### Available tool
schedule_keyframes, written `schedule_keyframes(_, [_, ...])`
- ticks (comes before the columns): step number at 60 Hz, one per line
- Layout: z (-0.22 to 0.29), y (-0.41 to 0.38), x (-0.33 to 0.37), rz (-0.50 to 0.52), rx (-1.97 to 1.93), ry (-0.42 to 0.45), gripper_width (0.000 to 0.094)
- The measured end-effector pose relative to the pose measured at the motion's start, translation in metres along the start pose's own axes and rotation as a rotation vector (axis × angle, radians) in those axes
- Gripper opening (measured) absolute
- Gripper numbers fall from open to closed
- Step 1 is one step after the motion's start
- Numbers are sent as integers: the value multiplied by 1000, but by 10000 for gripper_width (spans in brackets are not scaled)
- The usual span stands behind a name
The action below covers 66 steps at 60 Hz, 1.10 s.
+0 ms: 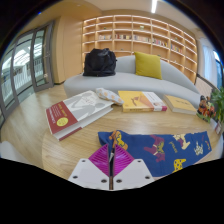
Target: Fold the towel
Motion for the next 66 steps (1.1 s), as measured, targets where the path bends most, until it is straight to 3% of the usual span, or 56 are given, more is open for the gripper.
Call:
schedule_keyframes(6, [8,-11,18,89,-90,-14,18])
schedule_keyframes(22, [111,6,122,338,-241,185,22])
schedule_keyframes(26, [124,46,135,329,-252,213,28])
schedule_keyframes(31, [122,100,130,248,-246,214,29])
schedule_keyframes(41, [63,213,97,102,-279,97,56])
schedule_keyframes(43, [50,230,92,79,-284,65,102])
schedule_keyframes(45, [38,245,90,60,-295,37,211])
schedule_keyframes(50, [14,288,90,-6,-301,21,691])
schedule_keyframes(53, [6,312,99,-68,-284,22,842])
schedule_keyframes(58, [2,341,117,-142,-243,38,851])
schedule_keyframes(66, [5,356,158,-177,-201,66,850])
Point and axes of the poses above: the point between the fingertips, and its own axes, seen from behind it with the camera up: y to the right, z up, x backward, against the way the camera looks, the point moved 6 cm from there along x, backward, against the way the camera looks, and after that the axes turned 7 degrees about z, right-handed, at the moved point
